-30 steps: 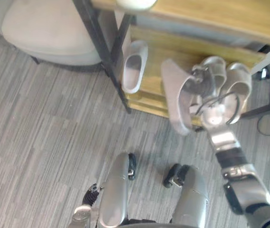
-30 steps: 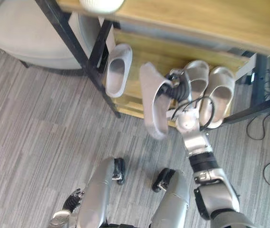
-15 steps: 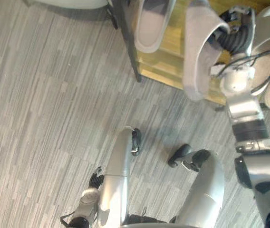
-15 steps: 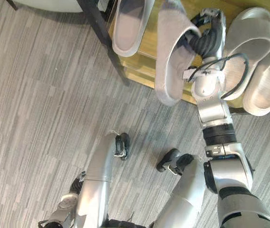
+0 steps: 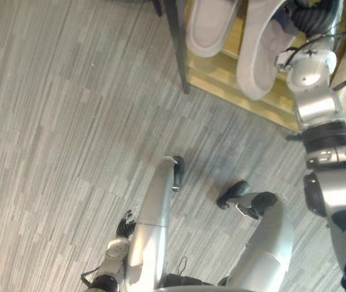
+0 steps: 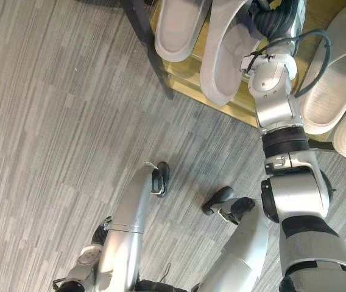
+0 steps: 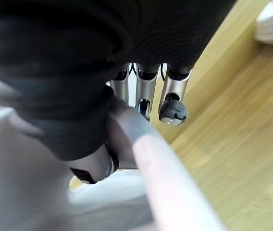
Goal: Organize the slippers on the shoe rack
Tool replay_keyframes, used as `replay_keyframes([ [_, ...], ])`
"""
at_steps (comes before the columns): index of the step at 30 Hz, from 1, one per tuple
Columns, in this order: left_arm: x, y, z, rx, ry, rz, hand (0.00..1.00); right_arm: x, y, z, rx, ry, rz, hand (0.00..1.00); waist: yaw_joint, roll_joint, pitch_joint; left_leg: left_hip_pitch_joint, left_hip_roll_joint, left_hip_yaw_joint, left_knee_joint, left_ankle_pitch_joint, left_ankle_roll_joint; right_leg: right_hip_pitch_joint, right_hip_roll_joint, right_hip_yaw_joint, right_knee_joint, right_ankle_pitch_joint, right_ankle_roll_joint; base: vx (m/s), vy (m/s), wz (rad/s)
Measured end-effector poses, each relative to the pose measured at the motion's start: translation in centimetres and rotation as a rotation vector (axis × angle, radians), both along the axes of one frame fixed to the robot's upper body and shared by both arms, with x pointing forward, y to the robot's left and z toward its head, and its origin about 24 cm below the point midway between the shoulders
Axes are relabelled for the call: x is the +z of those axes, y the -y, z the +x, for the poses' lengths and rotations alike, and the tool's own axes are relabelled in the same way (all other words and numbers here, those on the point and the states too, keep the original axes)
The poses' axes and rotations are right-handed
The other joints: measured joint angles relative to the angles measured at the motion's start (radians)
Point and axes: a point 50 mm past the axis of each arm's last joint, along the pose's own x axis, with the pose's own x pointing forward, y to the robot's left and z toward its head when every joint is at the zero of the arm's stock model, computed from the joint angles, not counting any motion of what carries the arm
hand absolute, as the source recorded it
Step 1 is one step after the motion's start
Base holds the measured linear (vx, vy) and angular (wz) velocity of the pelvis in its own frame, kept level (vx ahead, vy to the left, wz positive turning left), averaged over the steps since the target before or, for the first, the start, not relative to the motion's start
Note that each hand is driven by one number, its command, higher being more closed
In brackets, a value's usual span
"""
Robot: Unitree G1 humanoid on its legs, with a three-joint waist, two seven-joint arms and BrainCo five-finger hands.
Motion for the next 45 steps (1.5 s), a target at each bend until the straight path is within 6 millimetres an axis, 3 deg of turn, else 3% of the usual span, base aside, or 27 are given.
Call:
replay_keyframes([
  [2, 0.2, 0.0, 0.3, 0.016, 0.010, -0.010, 0.00, 0.3, -0.1, 0.1, -0.017, 0.001, -0.002, 1.00, 0.001, 0.000, 0.000, -0.001, 0.000, -0.001, -0.006, 0.005, -0.003, -0.001, 0.000, -0.003, -0.001, 0.000, 0.000, 0.01, -0.012, 0.03],
  [3, 0.5, 0.0, 0.9, 0.023, 0.029, -0.018, 0.00, 0.4, -0.1, 0.1, -0.024, 0.003, -0.001, 0.00, 0.001, 0.000, 0.000, -0.002, -0.001, -0.002, -0.010, 0.008, -0.003, -0.002, 0.000, -0.003, -0.001, 0.000, 0.000, 0.00, 0.000, 0.00],
  [13, 3.2, -0.3, 4.8, 0.090, 0.176, -0.020, 0.00, 2.3, -0.3, 0.1, -0.115, 0.039, -0.029, 0.00, 0.005, -0.019, 0.011, -0.035, -0.001, -0.025, -0.062, 0.063, -0.027, -0.030, 0.005, -0.041, -0.023, 0.012, -0.021, 0.01, -0.015, 0.04],
  [30, 3.7, -0.4, 5.4, 0.134, 0.195, -0.045, 0.00, 1.5, 0.0, 0.5, -0.151, -0.005, -0.017, 0.00, 0.004, -0.019, 0.010, 0.011, 0.001, -0.031, -0.137, 0.109, -0.041, 0.010, 0.022, -0.066, -0.072, 0.030, -0.052, 0.00, -0.002, 0.00],
  [37, 3.9, -0.4, 5.5, 0.138, 0.208, -0.048, 0.00, 1.4, 1.0, -0.1, -0.183, 0.041, 0.034, 0.00, 0.001, -0.019, 0.009, 0.022, 0.002, -0.031, -0.142, 0.112, -0.042, 0.022, 0.024, -0.068, -0.076, 0.030, -0.054, 0.02, -0.003, 0.00],
  [45, 4.1, -0.5, 5.8, 0.155, 0.221, -0.062, 0.00, 1.6, 0.5, -1.3, -0.125, 0.126, 0.083, 0.00, -0.002, -0.019, 0.007, 0.039, 0.012, -0.028, -0.142, 0.112, -0.042, 0.036, 0.034, -0.066, -0.082, 0.036, -0.064, 0.01, 0.000, -0.03],
])
